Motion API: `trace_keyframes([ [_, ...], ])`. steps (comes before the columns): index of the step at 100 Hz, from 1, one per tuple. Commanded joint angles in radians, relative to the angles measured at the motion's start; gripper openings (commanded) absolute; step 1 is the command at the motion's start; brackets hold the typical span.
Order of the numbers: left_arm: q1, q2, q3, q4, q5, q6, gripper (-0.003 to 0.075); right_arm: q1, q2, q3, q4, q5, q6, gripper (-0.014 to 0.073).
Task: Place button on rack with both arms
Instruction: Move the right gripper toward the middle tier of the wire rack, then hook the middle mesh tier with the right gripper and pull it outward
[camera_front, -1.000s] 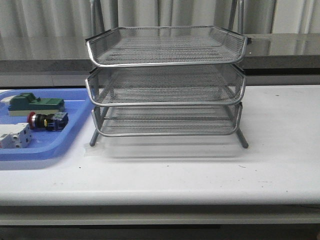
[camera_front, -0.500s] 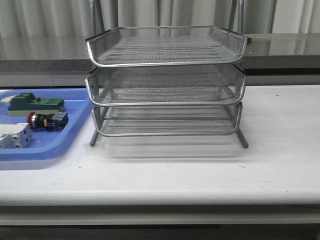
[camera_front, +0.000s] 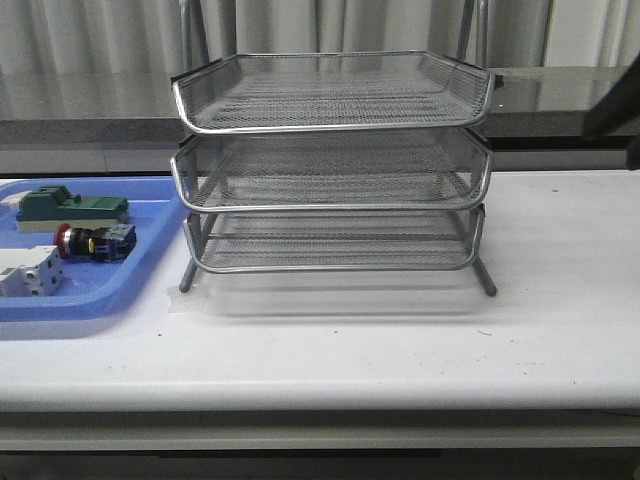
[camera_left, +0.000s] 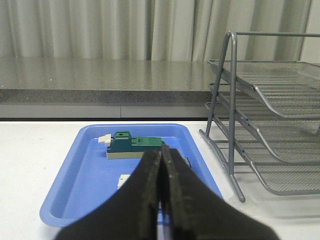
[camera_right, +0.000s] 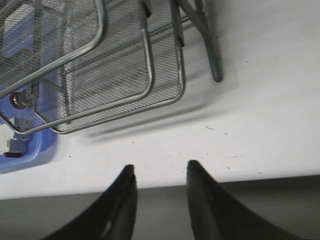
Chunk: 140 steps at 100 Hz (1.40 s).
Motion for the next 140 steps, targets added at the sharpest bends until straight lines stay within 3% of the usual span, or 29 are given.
trace_keyframes([
  [1, -0.008, -0.031, 0.047, 0.001, -0.082, -0.007, -0.002, 0.021, 0.029, -0.035, 0.122, -0.093, -0.096, 0.0363],
  [30, -0.008, -0.031, 0.047, 0.001, -0.082, -0.007, -0.002, 0.04, 0.198, -0.036, 0.546, -0.151, -0.476, 0.0361],
  [57, -0.008, -0.031, 0.047, 0.001, -0.082, -0.007, -0.002, 0.04, 0.33, -0.036, 0.977, -0.102, -0.913, 0.0361],
  [74, -0.008, -0.031, 0.047, 0.001, -0.082, -0.007, -0.002, 0.04, 0.393, -0.039, 1.176, -0.076, -1.089, 0.0361],
  [88, -0.008, -0.031, 0.047, 0.001, -0.082, -0.007, -0.002, 0.038, 0.437, -0.069, 1.241, -0.026, -1.159, 0.0361],
  [124, -0.008, -0.031, 0.047, 0.001, -0.082, -0.007, -0.002, 0.038, 0.518, -0.145, 1.246, 0.014, -1.159, 0.0356],
  [140, -0.008, -0.031, 0.047, 0.001, -0.082, -0.007, -0.002, 0.038, 0.533, -0.145, 1.246, 0.012, -1.159, 0.0219],
])
